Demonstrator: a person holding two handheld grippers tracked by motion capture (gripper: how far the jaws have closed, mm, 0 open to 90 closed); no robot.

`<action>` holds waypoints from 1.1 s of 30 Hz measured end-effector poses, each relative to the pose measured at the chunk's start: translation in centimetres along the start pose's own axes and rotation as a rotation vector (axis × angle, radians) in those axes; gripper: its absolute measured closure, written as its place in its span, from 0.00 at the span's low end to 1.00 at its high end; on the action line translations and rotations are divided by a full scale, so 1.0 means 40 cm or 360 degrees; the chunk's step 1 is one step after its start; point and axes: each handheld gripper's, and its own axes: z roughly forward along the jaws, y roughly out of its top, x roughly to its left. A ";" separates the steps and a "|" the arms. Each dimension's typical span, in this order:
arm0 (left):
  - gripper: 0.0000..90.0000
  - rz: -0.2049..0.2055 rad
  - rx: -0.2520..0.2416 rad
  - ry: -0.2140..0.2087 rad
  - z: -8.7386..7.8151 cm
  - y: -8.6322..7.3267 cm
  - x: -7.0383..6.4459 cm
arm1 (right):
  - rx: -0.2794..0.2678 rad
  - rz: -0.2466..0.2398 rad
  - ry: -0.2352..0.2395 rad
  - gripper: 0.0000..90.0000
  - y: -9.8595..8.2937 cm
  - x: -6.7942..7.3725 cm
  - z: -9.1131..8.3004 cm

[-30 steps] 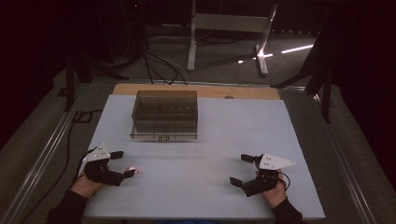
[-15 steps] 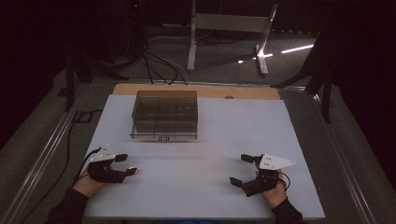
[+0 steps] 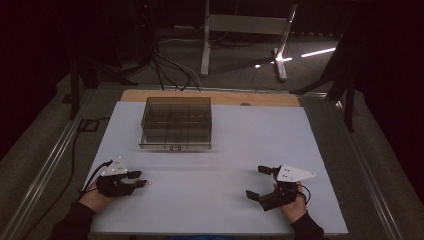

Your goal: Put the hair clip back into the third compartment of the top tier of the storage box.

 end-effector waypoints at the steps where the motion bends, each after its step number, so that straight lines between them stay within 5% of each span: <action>1: 0.67 0.0005 -0.0001 -0.0004 0.000 0.000 0.000 | 0.0000 0.0003 0.0001 0.00 0.000 -0.001 0.000; 22: 0.96 0.0173 -0.0019 0.0007 -0.022 0.007 -0.034 | 0.0014 0.0006 -0.0011 0.00 -0.001 -0.001 0.001; 27: 0.96 0.0233 0.0041 0.0007 -0.005 0.010 -0.052 | 0.0016 0.0004 -0.0012 0.00 -0.001 -0.001 0.001; 33: 0.96 0.0218 0.0038 -0.0013 0.002 0.010 -0.051 | 0.0015 0.0000 -0.0012 0.00 -0.001 -0.001 0.000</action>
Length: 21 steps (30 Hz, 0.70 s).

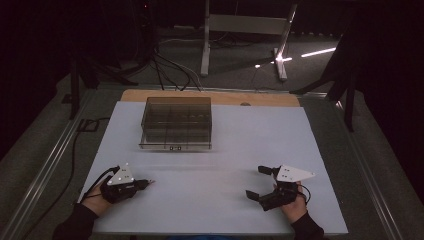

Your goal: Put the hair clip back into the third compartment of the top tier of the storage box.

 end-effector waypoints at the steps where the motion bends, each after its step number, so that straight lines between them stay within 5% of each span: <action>1: 0.96 -0.0005 -0.0004 -0.0001 0.000 -0.001 0.000 | 0.0000 0.0005 0.0000 0.00 0.000 -0.001 0.000; 21: 0.97 -0.0026 -0.0028 -0.0038 -0.005 0.012 0.004 | 0.0006 0.0006 -0.0002 0.00 -0.001 -0.001 0.000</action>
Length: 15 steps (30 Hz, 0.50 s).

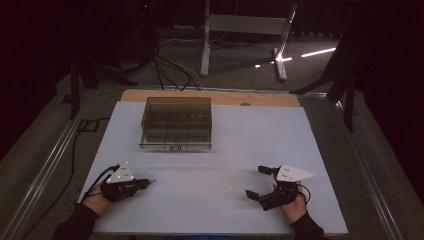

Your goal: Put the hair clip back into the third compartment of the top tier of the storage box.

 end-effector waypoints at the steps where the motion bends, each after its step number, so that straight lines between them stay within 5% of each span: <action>1: 0.97 0.0001 -0.0002 0.0001 -0.001 0.002 0.000 | -0.0003 0.0002 -0.0001 0.00 0.000 -0.001 0.000; 15: 0.97 0.0028 0.0003 -0.0035 -0.008 0.039 -0.007 | -0.0011 0.0015 0.0000 0.00 0.000 -0.002 0.001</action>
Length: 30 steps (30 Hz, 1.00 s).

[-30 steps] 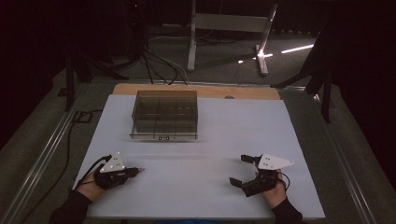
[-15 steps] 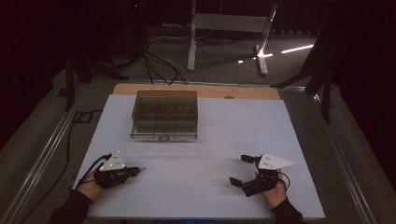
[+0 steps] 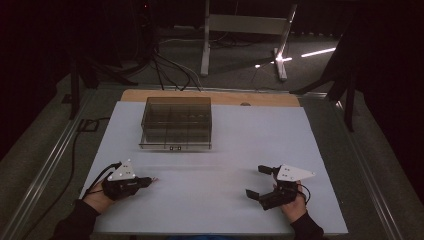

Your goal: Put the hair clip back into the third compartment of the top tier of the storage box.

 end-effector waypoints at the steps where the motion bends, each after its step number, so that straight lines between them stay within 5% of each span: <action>1: 0.97 0.0002 0.0002 0.0001 0.000 0.002 0.000 | 0.0000 -0.0004 -0.0001 0.00 0.000 0.000 0.000; 30: 0.97 -0.0001 0.0015 -0.0048 -0.001 0.060 0.003 | -0.0006 0.0004 0.0001 0.00 0.000 -0.001 0.001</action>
